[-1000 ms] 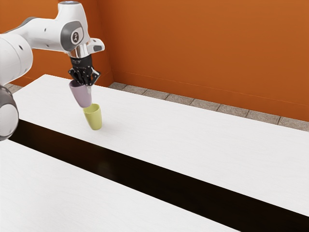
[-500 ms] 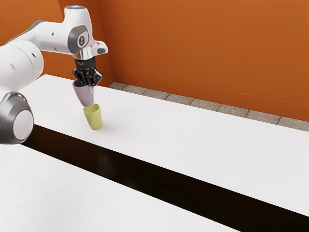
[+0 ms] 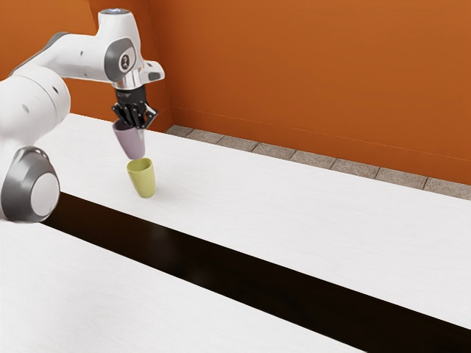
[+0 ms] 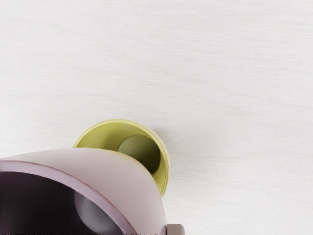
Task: Place the right cup onto the left cup
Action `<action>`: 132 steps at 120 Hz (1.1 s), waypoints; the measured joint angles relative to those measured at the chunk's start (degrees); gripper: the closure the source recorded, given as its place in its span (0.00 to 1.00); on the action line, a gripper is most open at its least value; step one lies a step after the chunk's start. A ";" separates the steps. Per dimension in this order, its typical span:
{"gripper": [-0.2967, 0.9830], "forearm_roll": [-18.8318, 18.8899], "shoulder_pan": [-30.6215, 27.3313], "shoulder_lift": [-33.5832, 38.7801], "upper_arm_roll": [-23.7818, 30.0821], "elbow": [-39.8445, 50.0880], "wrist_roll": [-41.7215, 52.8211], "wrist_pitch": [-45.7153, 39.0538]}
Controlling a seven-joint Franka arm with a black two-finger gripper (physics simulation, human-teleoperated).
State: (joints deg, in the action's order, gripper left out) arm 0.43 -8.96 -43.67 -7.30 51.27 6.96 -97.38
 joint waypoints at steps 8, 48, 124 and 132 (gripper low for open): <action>0.84 0.00 -0.36 -0.35 0.03 -0.35 0.13 0.09; 0.84 0.00 -1.14 -2.13 0.39 -3.21 0.94 0.33; 0.84 -0.11 -1.15 -4.69 0.47 -3.49 1.69 -0.04; 0.84 -0.14 -1.15 -4.98 0.48 -3.51 1.74 -0.11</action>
State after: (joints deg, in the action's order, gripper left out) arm 0.29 -10.11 -48.64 -6.82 47.76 8.70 -97.50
